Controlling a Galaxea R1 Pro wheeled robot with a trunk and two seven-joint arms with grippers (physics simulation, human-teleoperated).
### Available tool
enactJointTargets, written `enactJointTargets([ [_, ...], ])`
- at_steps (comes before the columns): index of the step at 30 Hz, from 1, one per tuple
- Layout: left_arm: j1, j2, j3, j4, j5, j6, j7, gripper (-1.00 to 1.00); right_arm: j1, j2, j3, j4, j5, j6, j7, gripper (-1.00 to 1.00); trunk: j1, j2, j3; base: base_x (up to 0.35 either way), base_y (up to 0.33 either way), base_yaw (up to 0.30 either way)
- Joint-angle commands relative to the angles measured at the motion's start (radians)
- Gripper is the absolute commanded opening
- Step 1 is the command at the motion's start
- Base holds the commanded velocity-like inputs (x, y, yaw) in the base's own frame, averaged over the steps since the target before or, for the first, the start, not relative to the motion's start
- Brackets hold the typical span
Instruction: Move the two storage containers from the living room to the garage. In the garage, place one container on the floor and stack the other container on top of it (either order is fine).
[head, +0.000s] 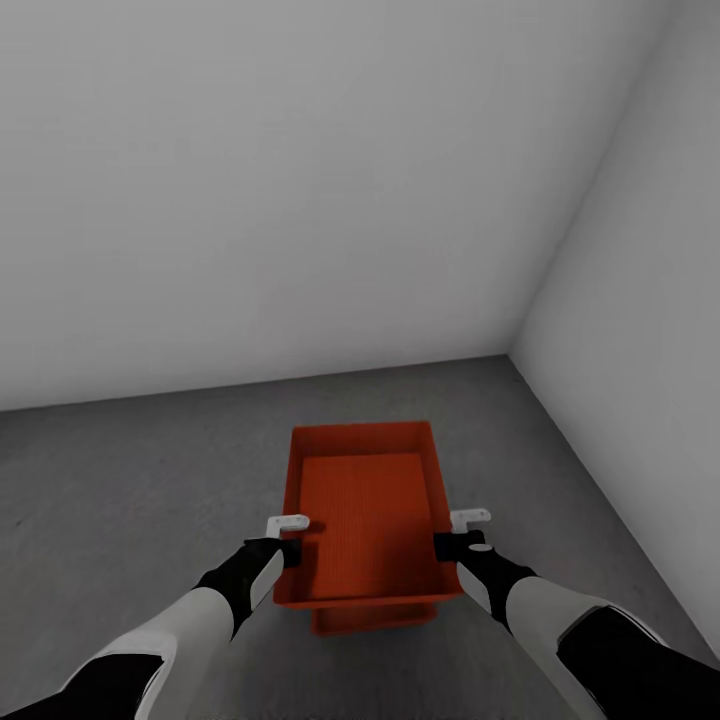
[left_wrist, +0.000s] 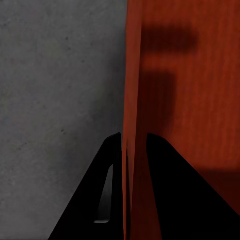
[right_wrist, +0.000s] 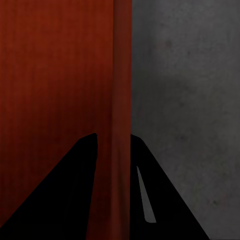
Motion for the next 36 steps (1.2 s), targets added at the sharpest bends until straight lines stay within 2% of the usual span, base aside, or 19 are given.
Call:
enactJointTargets([
  [1, 0.0, 0.0, -0.011, -0.006, -0.029, 0.003, 0.023, -1.0, -0.001, 0.0, -0.021, 0.029, -0.02, -0.006, -0.006, -1.0, 0.0, -0.002, -0.003, 0.0, 0.0, 0.0],
  [36, 0.0, 0.0, -0.011, -0.007, -0.029, 0.003, 0.024, -1.0, -0.001, 0.0, -0.021, 0.029, -0.02, -0.006, -0.006, -1.0, 0.0, -0.002, -0.059, 0.0, 0.0, 0.0],
])
